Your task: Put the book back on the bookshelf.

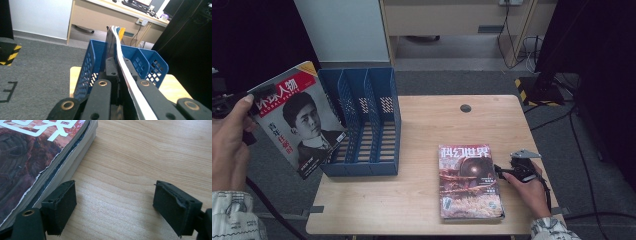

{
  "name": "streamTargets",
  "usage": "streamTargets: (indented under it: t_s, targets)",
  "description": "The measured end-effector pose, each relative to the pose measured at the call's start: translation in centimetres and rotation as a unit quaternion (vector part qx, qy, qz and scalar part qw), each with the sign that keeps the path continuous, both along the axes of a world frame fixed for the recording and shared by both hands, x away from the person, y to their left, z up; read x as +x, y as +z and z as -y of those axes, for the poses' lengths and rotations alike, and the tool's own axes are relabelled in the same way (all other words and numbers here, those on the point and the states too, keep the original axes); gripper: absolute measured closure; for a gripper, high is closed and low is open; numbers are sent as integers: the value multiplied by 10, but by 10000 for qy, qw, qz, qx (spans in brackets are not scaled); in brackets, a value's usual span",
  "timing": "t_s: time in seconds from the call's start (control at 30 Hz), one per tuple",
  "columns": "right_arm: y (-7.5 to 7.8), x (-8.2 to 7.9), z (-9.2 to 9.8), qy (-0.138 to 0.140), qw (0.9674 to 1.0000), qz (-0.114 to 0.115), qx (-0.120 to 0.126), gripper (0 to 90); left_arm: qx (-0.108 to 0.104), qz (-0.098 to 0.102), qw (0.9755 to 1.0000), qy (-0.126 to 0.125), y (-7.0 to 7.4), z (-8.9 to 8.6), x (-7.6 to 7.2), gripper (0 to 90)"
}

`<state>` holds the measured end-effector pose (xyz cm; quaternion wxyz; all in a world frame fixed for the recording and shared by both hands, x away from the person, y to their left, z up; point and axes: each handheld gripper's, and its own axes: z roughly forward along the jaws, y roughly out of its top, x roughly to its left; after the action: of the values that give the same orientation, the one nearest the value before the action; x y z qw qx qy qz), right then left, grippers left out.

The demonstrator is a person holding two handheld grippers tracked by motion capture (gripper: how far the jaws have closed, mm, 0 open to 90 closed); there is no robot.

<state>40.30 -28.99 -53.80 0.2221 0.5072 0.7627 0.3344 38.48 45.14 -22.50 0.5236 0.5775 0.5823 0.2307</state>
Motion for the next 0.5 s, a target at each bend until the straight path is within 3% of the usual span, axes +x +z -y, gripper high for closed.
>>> streamTargets:
  t_s: [0.27, 0.5]
  targets:
    - [0, 0, -1, -32, 10000, -7, 13, 188, 104, 63, 9999, -4, -9, 3, 16, 862]
    - [0, 0, -1, -33, 10000, -10, 14, 188, 86, 270, 9996, 66, -12, 11, 25, 863]
